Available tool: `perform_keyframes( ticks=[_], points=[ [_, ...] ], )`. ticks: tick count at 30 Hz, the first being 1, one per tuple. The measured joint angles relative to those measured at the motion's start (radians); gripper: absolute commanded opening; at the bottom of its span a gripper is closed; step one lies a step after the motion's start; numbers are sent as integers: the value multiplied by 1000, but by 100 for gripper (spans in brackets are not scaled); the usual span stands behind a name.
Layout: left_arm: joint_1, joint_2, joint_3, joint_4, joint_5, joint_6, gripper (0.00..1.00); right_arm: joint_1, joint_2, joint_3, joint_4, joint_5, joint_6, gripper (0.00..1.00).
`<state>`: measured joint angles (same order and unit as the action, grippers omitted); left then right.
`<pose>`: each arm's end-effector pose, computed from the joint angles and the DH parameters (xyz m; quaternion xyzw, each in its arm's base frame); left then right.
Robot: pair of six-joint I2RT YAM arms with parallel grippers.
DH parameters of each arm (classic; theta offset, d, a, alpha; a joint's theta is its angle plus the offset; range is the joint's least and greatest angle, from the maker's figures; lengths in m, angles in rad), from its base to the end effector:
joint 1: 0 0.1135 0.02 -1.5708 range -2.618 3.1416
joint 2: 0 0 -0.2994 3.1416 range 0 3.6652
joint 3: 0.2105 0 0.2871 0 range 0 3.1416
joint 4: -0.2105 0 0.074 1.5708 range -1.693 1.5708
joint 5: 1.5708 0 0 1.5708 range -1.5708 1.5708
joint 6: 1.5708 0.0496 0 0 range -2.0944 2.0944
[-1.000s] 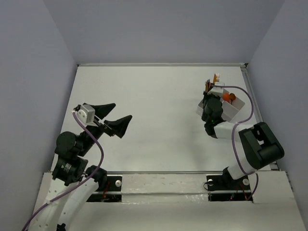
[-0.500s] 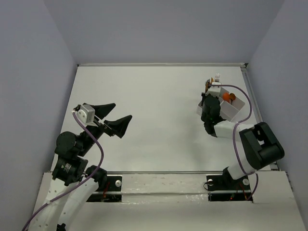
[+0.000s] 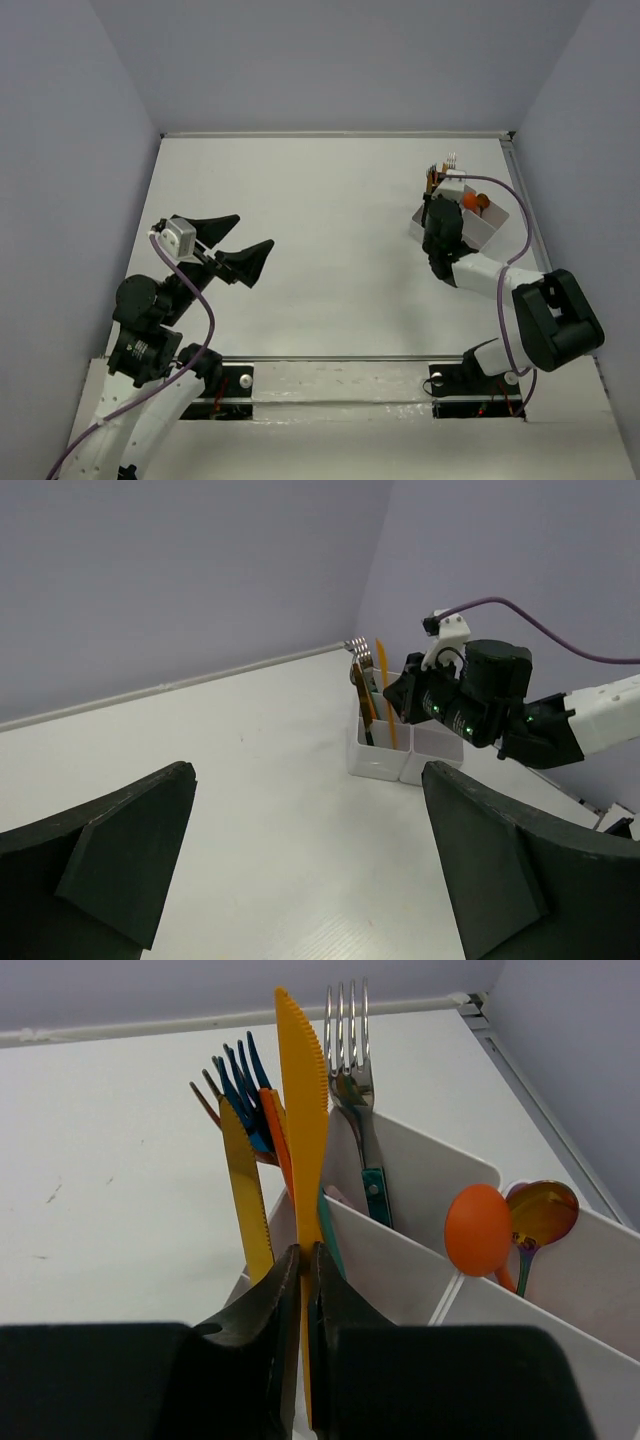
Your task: Sort the eating utensils into containers
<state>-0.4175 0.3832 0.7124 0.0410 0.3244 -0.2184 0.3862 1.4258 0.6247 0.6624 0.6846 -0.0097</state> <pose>0.0863 -0.0556 0.4168 0.1880 0.5415 -0.3412 0.7450 0.3143 0.0939 0.2343 0.0763 0.7401 -0.1330 0.6548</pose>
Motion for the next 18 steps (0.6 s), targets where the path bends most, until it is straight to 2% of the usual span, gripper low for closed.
perform_keyframes(
  ticks=[1, 4, 12, 15, 18],
  points=[
    [0, -1, 0, 0, 0, 0, 99, 0, -6, 0, -11, 0, 6, 21],
    [0, -1, 0, 0, 0, 0, 99, 0, -21, 0, -46, -1, 23, 29],
    [0, -1, 0, 0, 0, 0, 99, 0, -65, 0, -137, -4, 68, 40],
    [0, -1, 0, 0, 0, 0, 99, 0, -78, 0, -173, -10, 83, 53],
    [0, -1, 0, 0, 0, 0, 99, 0, -124, 1, -235, -32, 103, 61]
  ],
)
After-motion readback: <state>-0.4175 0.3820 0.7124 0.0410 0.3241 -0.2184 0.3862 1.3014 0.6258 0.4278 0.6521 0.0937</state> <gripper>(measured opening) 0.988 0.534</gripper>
